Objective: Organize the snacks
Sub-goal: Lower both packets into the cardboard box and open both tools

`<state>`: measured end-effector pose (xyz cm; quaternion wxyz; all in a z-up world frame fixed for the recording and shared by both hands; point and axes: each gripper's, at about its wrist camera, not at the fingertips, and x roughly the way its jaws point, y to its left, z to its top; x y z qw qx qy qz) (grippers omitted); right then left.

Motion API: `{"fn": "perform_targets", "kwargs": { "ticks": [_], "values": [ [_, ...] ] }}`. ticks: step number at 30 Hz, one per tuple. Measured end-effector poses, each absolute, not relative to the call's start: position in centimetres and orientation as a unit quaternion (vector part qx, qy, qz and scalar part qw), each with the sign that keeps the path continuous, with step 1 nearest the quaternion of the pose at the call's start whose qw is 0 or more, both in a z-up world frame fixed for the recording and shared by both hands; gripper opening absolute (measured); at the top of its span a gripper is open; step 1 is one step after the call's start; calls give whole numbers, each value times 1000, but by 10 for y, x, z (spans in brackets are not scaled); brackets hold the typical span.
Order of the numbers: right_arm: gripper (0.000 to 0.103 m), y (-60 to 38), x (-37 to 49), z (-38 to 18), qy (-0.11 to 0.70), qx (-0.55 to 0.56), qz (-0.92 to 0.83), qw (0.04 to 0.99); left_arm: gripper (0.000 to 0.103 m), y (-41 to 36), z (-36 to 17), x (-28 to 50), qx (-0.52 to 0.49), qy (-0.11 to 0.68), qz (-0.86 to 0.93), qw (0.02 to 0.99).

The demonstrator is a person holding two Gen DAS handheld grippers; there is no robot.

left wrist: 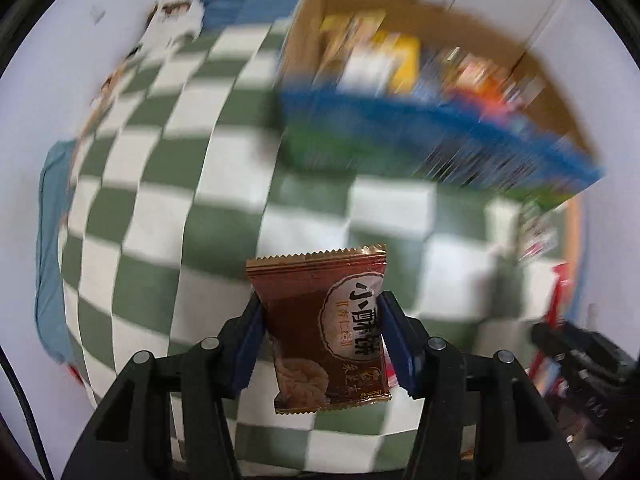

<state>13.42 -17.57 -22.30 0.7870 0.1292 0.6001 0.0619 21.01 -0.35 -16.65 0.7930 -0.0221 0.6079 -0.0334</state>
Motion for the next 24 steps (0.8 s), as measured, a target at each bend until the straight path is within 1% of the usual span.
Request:
{"fn": "perform_targets", "kwargs": {
  "ticks": [1,2,3,7,10,15,18,24],
  "values": [
    [49,-174,141,-204,587,133,74,795,53,-5,-146,217,-26,599,-45,799],
    [49,-169,152,-190,577,134,80,802,53,-4,-121,242,-32,590,-59,805],
    [49,-169,167,-172,568,134,87,807,53,-2,-111,251,-35,583,-70,809],
    [49,-177,218,-117,529,137,108,831,53,-12,-88,313,-32,556,-102,824],
    [49,-180,264,-91,508,113,103,848,53,-33,-83,354,-18,550,-111,828],
    [49,-184,338,-88,519,94,90,845,53,-55,-93,427,3,575,-105,812],
    [49,-189,374,-97,538,89,81,834,53,-58,-113,466,1,603,-96,792],
    [49,-186,429,-143,582,77,60,807,53,-62,-158,513,10,650,-82,756]
  ]
}}
